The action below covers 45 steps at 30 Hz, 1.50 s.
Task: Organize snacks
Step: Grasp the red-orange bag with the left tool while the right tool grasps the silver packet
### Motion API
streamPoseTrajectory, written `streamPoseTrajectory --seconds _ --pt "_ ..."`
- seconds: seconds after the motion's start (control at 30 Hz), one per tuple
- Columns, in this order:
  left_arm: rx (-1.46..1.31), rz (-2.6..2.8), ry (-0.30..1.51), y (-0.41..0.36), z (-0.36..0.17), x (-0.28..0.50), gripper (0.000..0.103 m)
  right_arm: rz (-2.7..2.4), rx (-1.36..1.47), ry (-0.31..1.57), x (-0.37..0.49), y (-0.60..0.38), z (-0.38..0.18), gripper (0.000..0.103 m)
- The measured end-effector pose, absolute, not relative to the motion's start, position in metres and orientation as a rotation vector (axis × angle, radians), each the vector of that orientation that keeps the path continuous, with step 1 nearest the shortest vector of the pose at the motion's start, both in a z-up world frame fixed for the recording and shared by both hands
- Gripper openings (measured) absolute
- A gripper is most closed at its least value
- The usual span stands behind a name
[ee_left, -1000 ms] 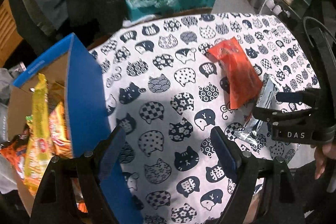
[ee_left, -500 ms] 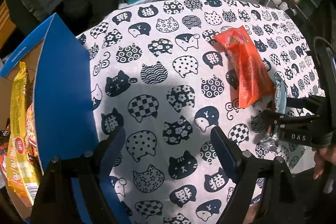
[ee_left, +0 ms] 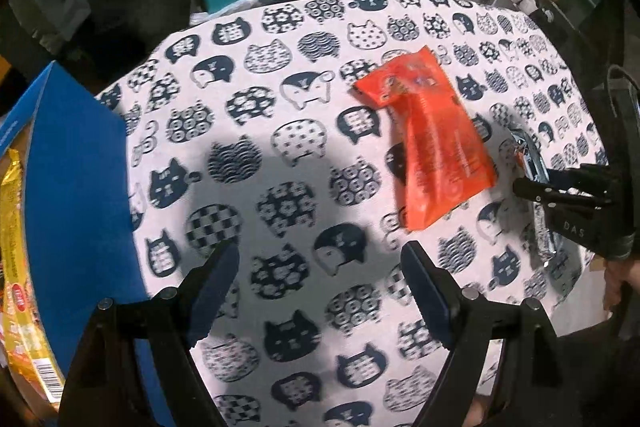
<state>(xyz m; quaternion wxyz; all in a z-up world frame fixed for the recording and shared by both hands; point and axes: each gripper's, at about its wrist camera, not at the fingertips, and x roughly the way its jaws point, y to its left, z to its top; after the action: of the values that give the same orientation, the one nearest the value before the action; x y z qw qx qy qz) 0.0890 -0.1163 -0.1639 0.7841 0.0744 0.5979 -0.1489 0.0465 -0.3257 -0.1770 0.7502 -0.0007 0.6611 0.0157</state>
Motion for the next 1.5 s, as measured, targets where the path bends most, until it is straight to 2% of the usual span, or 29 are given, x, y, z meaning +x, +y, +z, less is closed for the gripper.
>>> streamPoseTrajectory --seconds 0.47,1.0,1.1,1.13,1.23,1.4,1.43,1.47,1.5 --pt "-0.003 -0.320 1.318 -0.166 -0.169 0.131 0.085 0.046 -0.095 1.370 0.101 -0.373 -0.160 0.026" --pt "-0.189 -0.239 1.424 -0.210 -0.208 0.161 0.085 0.067 -0.009 1.394 0.122 -0.409 -0.200 0.026" --pt "-0.185 -0.231 1.438 -0.216 -0.217 0.163 0.087 0.071 -0.007 1.389 0.112 -0.406 -0.202 0.028" --pt "-0.177 -0.231 1.422 -0.219 -0.216 0.163 0.092 0.071 -0.005 1.386 0.107 -0.405 -0.201 0.030" --pt "-0.154 -0.227 1.405 -0.226 -0.217 0.163 0.093 0.075 -0.004 1.377 0.103 -0.398 -0.204 0.039" --pt "-0.096 -0.229 1.373 -0.235 -0.219 0.160 0.093 0.054 -0.066 1.360 0.097 -0.389 -0.207 0.039" --pt "-0.061 -0.222 1.367 -0.237 -0.219 0.158 0.089 0.048 -0.077 1.357 0.096 -0.387 -0.208 0.037" --pt "-0.013 -0.206 1.356 -0.241 -0.218 0.156 0.080 0.045 -0.081 1.351 0.095 -0.386 -0.209 0.034" --pt "0.018 -0.199 1.344 -0.249 -0.219 0.155 0.076 0.043 -0.084 1.349 0.094 -0.386 -0.209 0.028"
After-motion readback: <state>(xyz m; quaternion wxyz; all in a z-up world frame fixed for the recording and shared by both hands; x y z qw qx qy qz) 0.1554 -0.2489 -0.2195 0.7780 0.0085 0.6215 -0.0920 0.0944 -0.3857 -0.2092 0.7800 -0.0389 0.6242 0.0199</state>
